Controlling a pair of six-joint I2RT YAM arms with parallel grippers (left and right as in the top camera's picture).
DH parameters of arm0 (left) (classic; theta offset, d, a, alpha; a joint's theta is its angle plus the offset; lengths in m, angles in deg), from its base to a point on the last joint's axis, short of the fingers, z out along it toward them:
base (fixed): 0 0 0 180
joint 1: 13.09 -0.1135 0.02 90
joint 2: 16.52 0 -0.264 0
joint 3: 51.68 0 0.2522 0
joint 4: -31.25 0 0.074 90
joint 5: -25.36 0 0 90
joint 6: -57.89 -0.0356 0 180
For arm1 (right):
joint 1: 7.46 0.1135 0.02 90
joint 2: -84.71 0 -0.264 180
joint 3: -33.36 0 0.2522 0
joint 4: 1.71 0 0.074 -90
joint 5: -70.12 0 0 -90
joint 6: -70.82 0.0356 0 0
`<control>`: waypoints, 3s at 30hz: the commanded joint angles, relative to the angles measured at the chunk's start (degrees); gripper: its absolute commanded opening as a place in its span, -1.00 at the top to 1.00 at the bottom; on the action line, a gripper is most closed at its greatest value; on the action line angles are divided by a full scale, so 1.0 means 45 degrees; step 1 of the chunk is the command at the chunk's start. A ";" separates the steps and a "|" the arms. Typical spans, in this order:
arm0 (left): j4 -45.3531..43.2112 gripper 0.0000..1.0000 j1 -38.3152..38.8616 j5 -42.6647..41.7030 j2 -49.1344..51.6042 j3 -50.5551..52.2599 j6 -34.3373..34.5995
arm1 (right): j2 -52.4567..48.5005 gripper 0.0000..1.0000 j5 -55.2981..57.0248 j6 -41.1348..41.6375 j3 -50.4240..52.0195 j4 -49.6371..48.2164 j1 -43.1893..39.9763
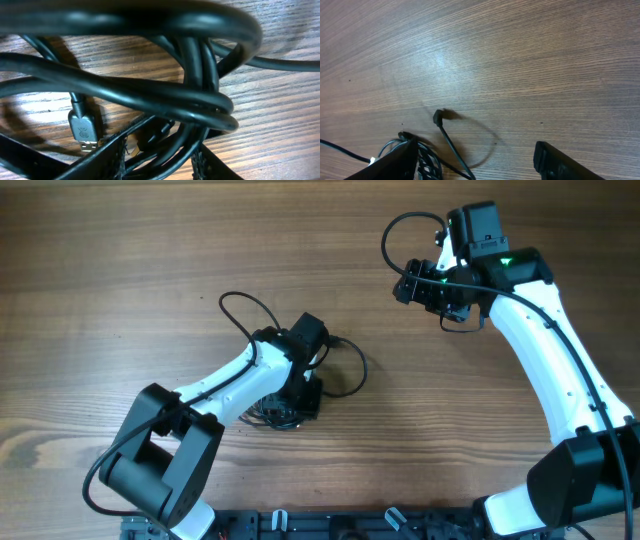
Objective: Untangle cables
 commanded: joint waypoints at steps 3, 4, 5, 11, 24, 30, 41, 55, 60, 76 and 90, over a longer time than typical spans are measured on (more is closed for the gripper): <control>-0.0219 0.28 -0.0049 0.0078 0.0005 0.0155 0.0117 | -0.0053 -0.53 -0.0068 -0.0180 -0.0117 0.0039 0.0044; -0.0272 0.36 -0.0049 0.0078 0.0005 0.0155 0.0121 | -0.0053 -0.53 -0.0063 -0.0175 -0.0117 0.0034 0.0044; -0.0316 0.44 -0.0049 0.0078 0.0005 0.0155 0.0121 | -0.0053 -0.53 -0.0068 -0.0175 -0.0117 0.0029 0.0044; -0.0423 0.79 -0.0063 0.0063 0.0000 -0.0039 0.0126 | -0.0053 -0.55 -0.0068 -0.0500 -0.0117 0.0019 0.0044; 0.1472 0.85 -0.0063 0.0063 -0.1418 -0.5974 0.0185 | -0.0053 -0.64 -0.2458 -0.2273 -0.0117 -0.0151 0.0044; 0.0185 0.79 -0.0690 -0.2764 -0.1695 -0.6601 0.0840 | -0.0044 -0.62 -0.4847 -0.2526 -0.0117 -0.1209 0.0044; -0.0102 0.82 -0.1608 -0.5401 -0.1690 -0.6596 0.1535 | -0.0044 -0.68 -0.7640 -0.4838 -0.0121 -0.2171 0.0053; -0.0797 0.83 -0.1603 -0.6518 -0.1690 -0.6596 0.1603 | -0.0053 -0.12 -0.6669 -0.3585 -0.0121 -0.2705 0.1093; -0.0787 0.84 -0.1608 -0.6523 -0.1690 -0.6596 0.1593 | -0.0053 0.28 -0.4235 -0.2098 -0.0121 -0.2846 0.1069; -0.2030 0.85 -0.1574 -0.6518 -0.1690 -0.6596 0.1501 | -0.0053 0.59 -0.2856 -0.0559 -0.0117 -0.2365 0.1010; -0.3215 0.92 -0.1846 -0.7757 -0.1690 -0.6596 0.2948 | -0.0049 -0.08 -0.7825 -0.2497 -0.0131 -0.2987 -0.0797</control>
